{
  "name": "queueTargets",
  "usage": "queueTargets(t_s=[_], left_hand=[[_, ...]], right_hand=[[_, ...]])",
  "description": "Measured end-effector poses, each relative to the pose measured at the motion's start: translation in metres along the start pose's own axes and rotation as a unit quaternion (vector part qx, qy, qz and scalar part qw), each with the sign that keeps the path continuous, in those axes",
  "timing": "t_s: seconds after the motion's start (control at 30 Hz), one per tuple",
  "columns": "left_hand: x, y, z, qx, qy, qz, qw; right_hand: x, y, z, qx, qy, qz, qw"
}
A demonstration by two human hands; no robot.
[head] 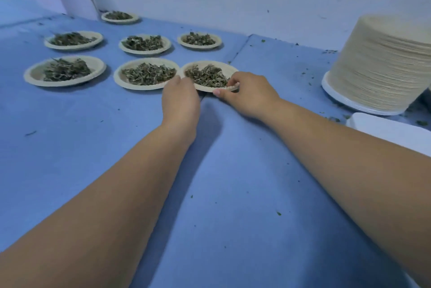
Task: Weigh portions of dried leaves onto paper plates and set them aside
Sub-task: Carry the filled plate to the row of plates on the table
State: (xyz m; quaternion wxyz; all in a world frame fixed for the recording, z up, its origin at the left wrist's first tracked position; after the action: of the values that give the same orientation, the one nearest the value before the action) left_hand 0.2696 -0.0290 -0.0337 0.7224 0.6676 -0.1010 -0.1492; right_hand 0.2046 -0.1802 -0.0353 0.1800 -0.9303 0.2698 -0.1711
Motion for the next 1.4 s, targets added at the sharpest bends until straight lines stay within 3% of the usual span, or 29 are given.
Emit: queueTargets(t_s=[0.43,0.8,1.0,1.27,1.4], left_hand=[[-0.007,-0.004,0.007,0.082,-0.032,0.053,0.995],[-0.012,-0.003,0.007,0.115,-0.059,0.076,0.989],[-0.029,-0.001,0.015,0.187,-0.084,0.123,0.971],[-0.083,0.014,0.083,0.121,-0.172,0.176,0.962],[-0.109,0.03,0.14,0.143,-0.203,0.258,0.934]], right_hand=[[0.069,-0.002,0.036,-0.035,0.025,0.047,0.998],[0.051,0.002,0.033,-0.038,0.006,0.036,0.999],[0.011,0.01,0.001,-0.01,-0.01,0.018,1.0],[-0.08,0.043,-0.093,-0.005,0.104,-0.048,0.993],[-0.143,0.091,-0.148,-0.027,0.177,-0.038,0.983]])
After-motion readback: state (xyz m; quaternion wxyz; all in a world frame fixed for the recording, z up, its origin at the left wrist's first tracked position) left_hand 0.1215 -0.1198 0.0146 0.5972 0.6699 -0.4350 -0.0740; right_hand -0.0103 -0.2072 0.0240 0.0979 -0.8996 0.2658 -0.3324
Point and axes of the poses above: each hand's wrist, its own x-axis towards the middle knuckle, its own z-axis out of the palm, y = z × x, the point moved 1 cm from there along x, towards the middle knuckle, and after that the axes turned 1 degree about x, right-handed, at the moved point
